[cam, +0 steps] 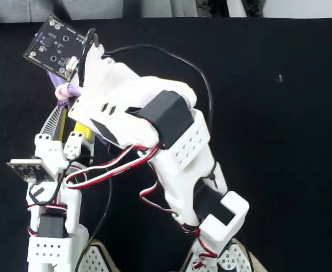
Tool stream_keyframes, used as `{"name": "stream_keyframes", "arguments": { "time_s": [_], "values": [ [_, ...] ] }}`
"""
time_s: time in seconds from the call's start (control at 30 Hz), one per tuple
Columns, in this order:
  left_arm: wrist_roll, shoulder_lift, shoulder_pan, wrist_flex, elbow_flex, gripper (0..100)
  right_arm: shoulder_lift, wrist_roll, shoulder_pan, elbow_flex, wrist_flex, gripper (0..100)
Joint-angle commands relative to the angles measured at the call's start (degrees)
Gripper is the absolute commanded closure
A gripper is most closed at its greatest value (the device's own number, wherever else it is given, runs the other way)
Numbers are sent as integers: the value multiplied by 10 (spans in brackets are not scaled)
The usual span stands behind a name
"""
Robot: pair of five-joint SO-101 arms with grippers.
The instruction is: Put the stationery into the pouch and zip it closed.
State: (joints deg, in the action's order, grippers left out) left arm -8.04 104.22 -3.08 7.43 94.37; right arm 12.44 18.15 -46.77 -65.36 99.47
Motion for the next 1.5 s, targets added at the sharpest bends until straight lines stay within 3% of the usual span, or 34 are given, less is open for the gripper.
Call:
{"name": "stream_keyframes", "arguments": {
  "time_s": [0.0,0.13,0.4,0.6,0.7,1.47],
  "values": [
    [4,4,8,-14,-5,897,-8,-7,-4,-7,13,988],
    [4,4,-12,-12,-6,976,-8,-5,-3,-12,10,988],
    [7,4,3,-12,-18,972,-4,-5,-2,-145,9,988],
    [147,4,107,-12,-48,973,-3,-5,72,-168,-28,988],
    [183,4,150,-16,-48,973,-3,-5,105,-168,-32,988],
    [153,4,156,-14,-42,973,112,50,273,-171,-127,988]
  ]
}}
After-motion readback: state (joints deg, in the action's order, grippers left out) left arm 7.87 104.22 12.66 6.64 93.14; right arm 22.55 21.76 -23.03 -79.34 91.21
